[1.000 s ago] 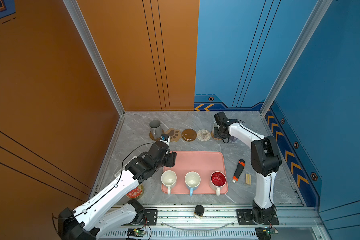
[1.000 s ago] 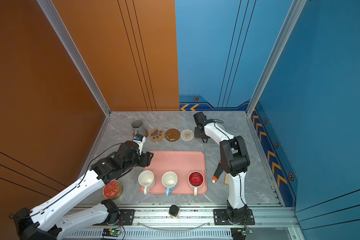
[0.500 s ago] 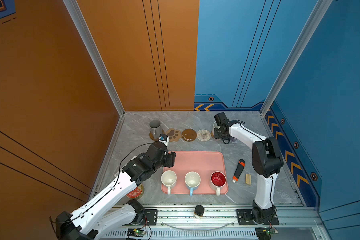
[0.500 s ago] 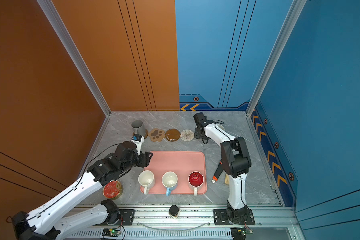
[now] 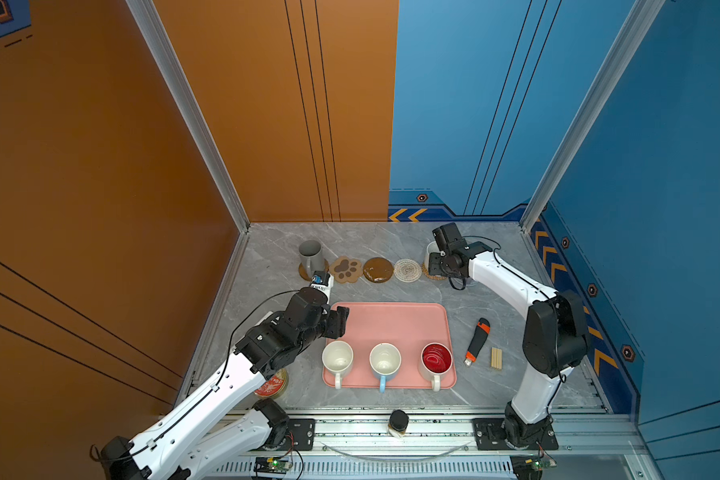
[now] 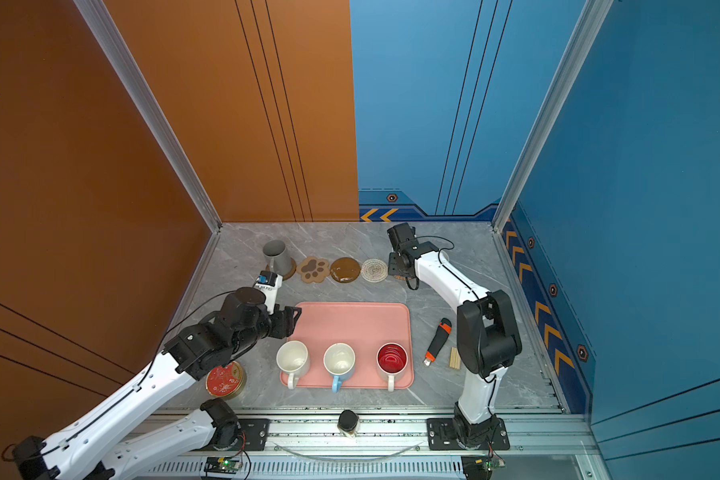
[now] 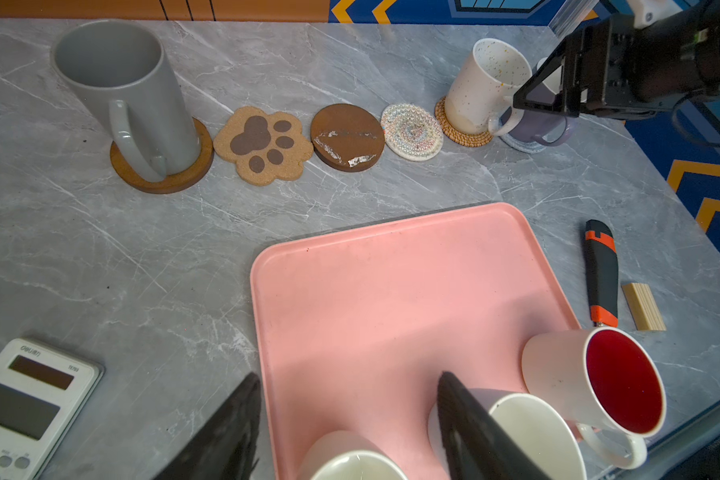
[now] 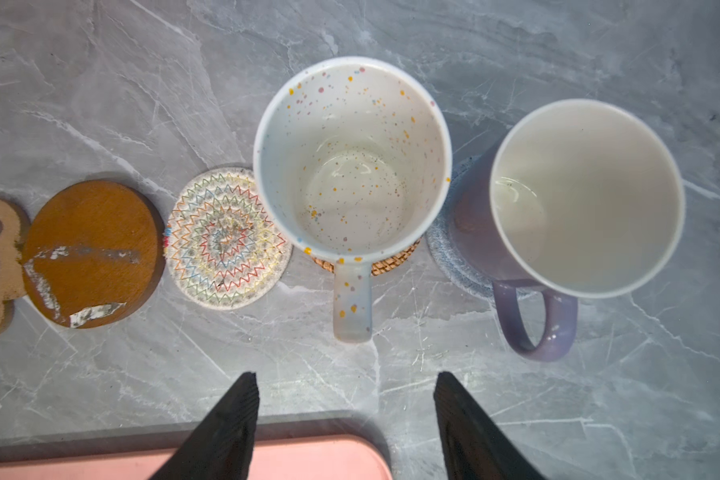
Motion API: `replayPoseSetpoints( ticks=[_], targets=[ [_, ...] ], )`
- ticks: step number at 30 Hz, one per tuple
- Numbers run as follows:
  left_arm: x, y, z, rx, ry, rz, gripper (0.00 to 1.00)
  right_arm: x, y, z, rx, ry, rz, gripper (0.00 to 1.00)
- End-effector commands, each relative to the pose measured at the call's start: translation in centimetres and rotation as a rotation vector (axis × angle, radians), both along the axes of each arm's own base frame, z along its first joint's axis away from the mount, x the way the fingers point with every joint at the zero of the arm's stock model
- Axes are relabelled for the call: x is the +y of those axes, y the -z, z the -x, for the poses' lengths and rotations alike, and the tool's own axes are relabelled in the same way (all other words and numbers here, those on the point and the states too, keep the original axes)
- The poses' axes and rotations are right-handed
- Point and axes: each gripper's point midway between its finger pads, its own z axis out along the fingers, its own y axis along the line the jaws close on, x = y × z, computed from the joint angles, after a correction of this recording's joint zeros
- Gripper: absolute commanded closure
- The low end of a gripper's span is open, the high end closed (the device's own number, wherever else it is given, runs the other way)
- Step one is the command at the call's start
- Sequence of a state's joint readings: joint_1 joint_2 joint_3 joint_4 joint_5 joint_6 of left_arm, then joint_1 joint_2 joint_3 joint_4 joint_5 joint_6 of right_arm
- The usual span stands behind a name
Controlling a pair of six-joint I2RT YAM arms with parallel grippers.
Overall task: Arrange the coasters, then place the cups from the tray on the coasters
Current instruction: 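Set the speckled mug on the rattan coaster, open right gripper while left gripper advances, then move the left gripper over the plain white mug on the tray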
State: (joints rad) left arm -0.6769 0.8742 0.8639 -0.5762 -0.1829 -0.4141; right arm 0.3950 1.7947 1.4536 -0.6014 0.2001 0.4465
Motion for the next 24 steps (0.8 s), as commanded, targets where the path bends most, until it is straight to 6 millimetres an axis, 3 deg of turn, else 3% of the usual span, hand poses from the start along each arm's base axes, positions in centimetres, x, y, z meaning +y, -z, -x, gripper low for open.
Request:
replayPoseSetpoints(
  ticks=[1,12,24],
  targets=[
    [0.6,0.5,1.5,0.030,0.009,-0.016,0.32,-0.3,-1.1,1.8,-0.018,0.021,0.022,0.31],
    [0.4,0.5,6.1,0.111,0.110,0.010,0.31,1.2,-1.9,5.5,-0.048,0.006,0.026,0.26],
    [1.8,2.0,10.7,0.226,0.132,-0.058,0.35,1.5,-0.8,8.0,-0.039,0.023,0.022,0.24]
  ],
)
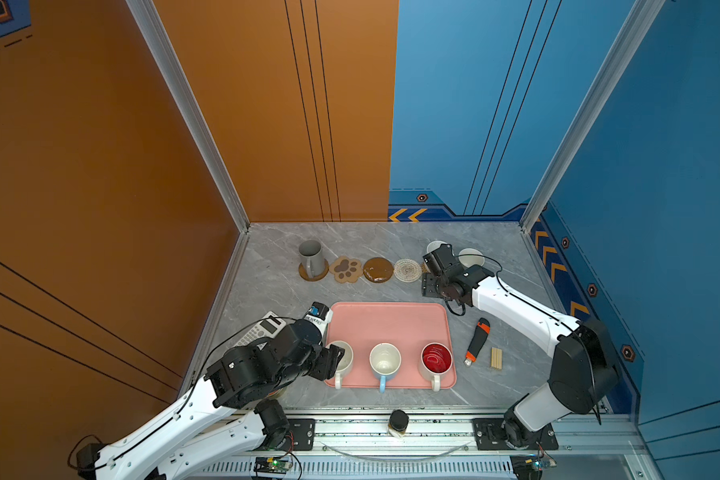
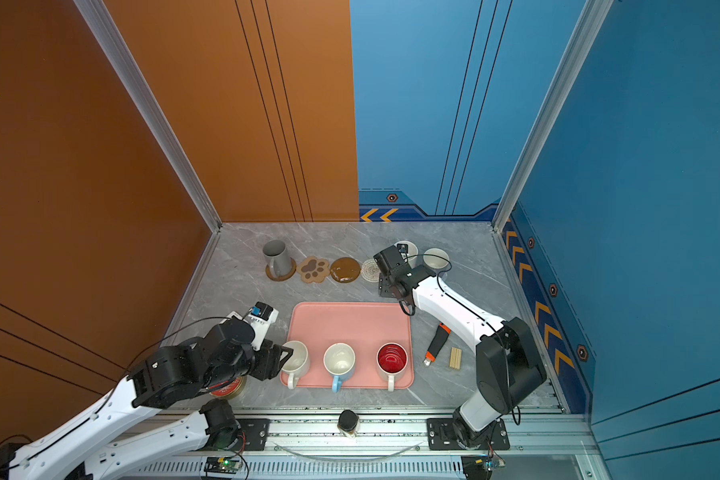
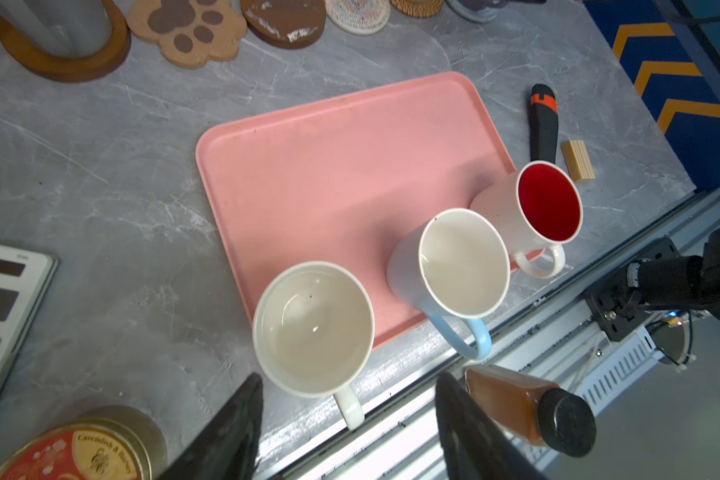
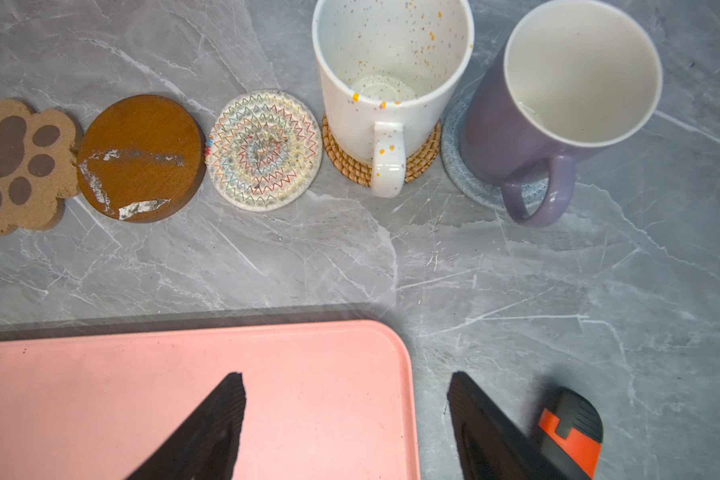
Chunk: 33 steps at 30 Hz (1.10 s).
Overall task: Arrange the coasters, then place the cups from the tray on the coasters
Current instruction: 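Move the left gripper over the plain white mug on the tray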
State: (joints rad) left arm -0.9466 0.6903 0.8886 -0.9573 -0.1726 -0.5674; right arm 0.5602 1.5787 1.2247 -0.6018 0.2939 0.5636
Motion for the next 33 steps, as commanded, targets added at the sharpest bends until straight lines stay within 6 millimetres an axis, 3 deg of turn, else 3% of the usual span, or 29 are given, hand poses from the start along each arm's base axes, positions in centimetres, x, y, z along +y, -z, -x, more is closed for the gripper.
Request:
replayPoseSetpoints(
  ticks=[1,14,26,33],
  targets=[
    [1.5,0.8,1.1,0.051,-0.046,-0.051,0.35,-0.9,0.0,0.9,-0.010,0.045,0.007,0.24],
    [0.6,4.3,2.8,0.154,-0.074,-0.109,0.37,-0.8,1.4,1.4,0.012,0.058,0.005,0.24],
    [0.7,6.5,3.0,0.190,-0.143,-0.152,0.39,-0.9,1.5,1.3,0.008,0.066,0.006,0.23],
    [-0.3,7.8,3.0,0.214,-0.149,-0.112,0.42,-1.1,1.6,1.5,0.007,0.075,0.002,0.23]
  ],
)
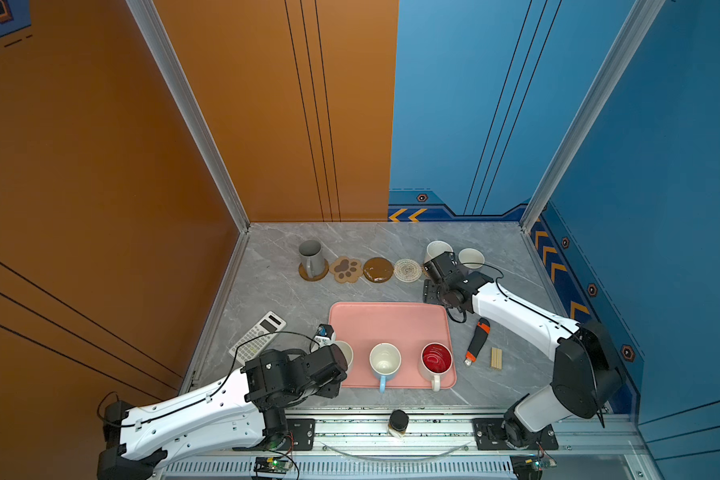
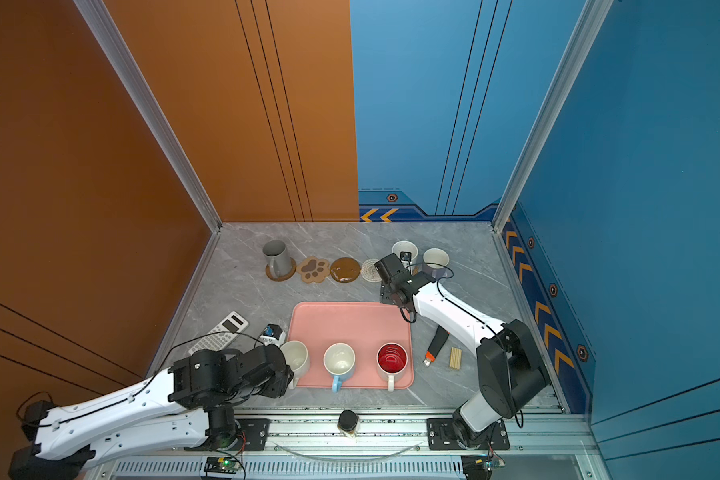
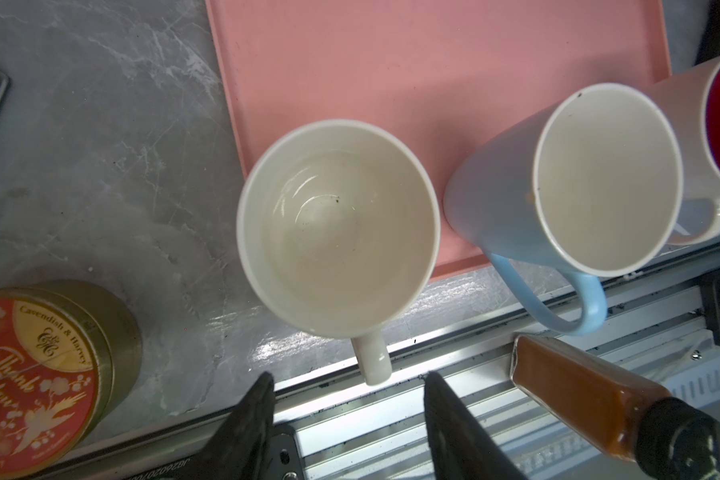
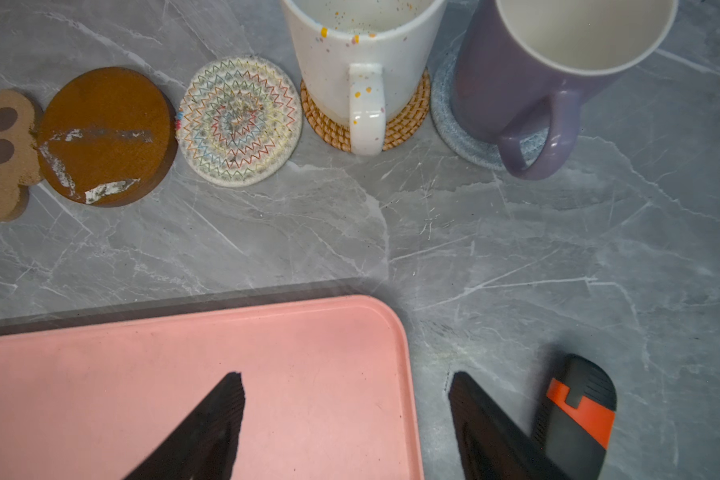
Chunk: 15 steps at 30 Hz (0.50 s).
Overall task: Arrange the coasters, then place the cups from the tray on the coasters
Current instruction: 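Move the left gripper over the plain white mug on the tray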
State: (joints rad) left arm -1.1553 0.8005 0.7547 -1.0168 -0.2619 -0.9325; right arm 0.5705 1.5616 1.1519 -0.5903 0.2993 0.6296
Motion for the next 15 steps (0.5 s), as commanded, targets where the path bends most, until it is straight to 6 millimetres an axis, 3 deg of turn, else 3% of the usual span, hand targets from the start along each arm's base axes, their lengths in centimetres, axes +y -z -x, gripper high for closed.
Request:
replayPoseSetpoints(
  ticks=[1,15],
  targets=[
    [-0.6,0.7,0.0,0.003,-0.012,0.023,0.42,-0.5,-0.3,0.1,-0.026,0.029,0.013,0.23],
    [-0.8,2.6,0.3,0.040,-0.027,-0.005,0.42,-0.8,0.2,0.4,-0.020,0.038,0.012,0.23]
  ],
)
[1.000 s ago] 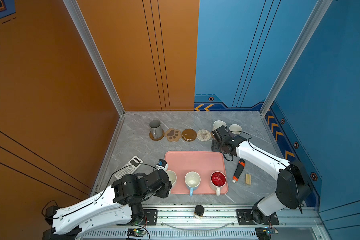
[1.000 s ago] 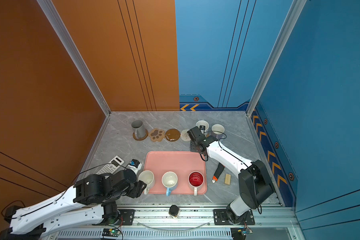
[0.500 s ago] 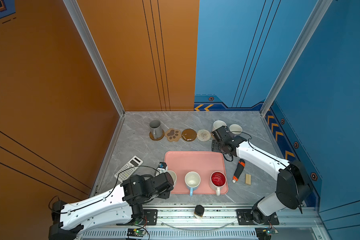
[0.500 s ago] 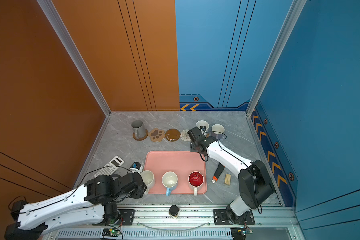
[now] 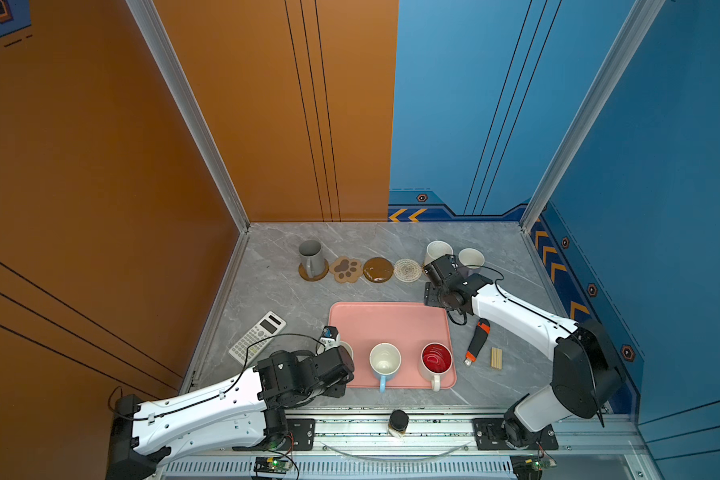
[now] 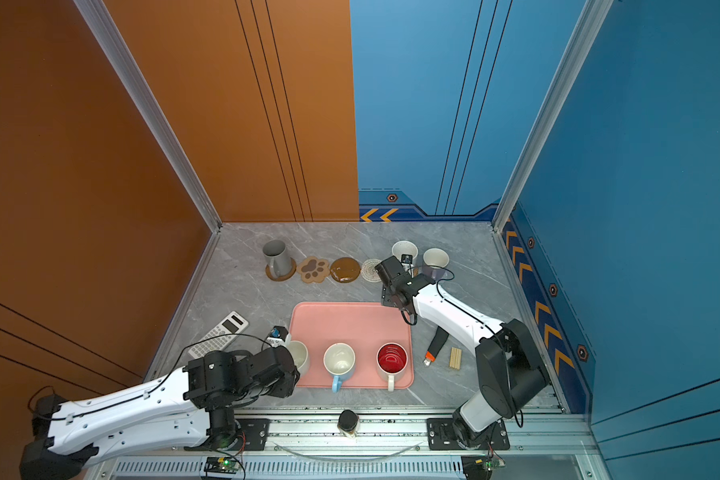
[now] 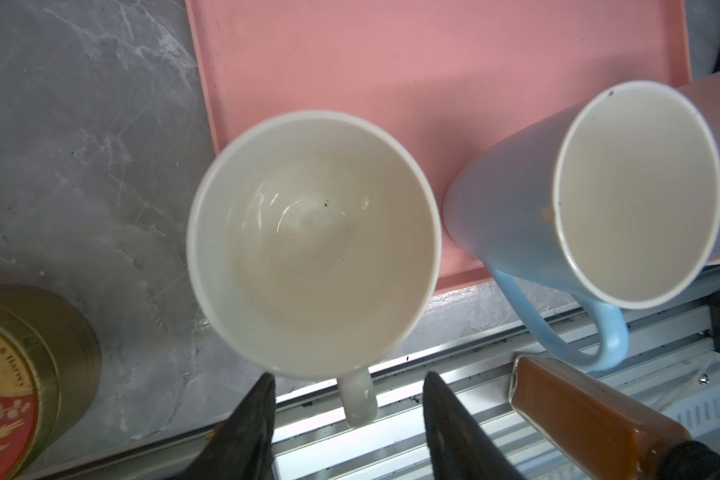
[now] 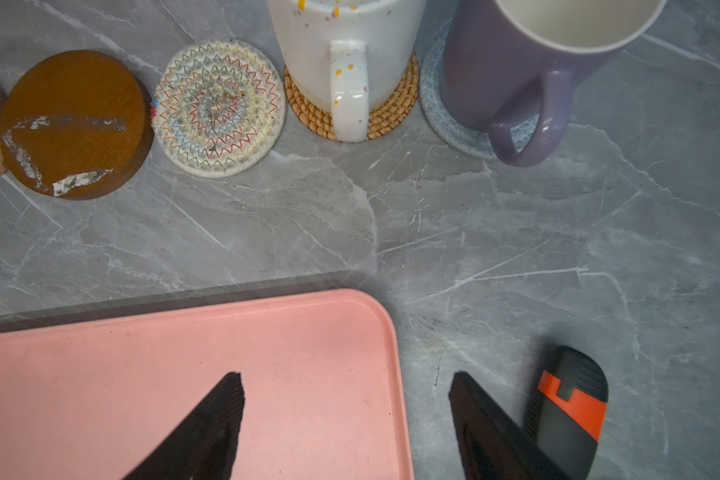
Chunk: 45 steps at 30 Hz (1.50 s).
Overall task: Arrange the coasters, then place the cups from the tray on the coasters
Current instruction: 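Move the left gripper over the plain white mug on the tray, then lower the left gripper onto the plain white mug rim and close it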
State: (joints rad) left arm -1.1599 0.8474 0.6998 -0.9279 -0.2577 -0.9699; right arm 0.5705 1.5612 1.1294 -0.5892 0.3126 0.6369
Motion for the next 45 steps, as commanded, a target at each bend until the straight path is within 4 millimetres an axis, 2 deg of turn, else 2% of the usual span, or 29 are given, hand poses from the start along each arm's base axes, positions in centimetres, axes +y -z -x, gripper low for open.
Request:
replayPoseSetpoints(
  ticks=[1,26,34,45],
  targets=[
    [0.2,0.9,0.5,0.022,-0.003,-0.007,0.42,-0.3,-0.4,0.0,-0.030,0.025,-0.005,0.23],
    [-0.5,3.2,0.3,0.037,-0.011,-0.031,0.47,-0.4,0.2,0.2,-0.018,0.030,-0.008,0.23],
    [-0.5,3.9,0.1,0.045,-0.013,-0.065,0.53,-0.5,0.3,0.3,-0.015,0.030,-0.006,0.23],
    [-0.2,4.4,-0.2,0.036,-0.030,-0.086,0.65,-0.6,0.4,0.4,-0.013,0.033,-0.006,0.23]
  ],
)
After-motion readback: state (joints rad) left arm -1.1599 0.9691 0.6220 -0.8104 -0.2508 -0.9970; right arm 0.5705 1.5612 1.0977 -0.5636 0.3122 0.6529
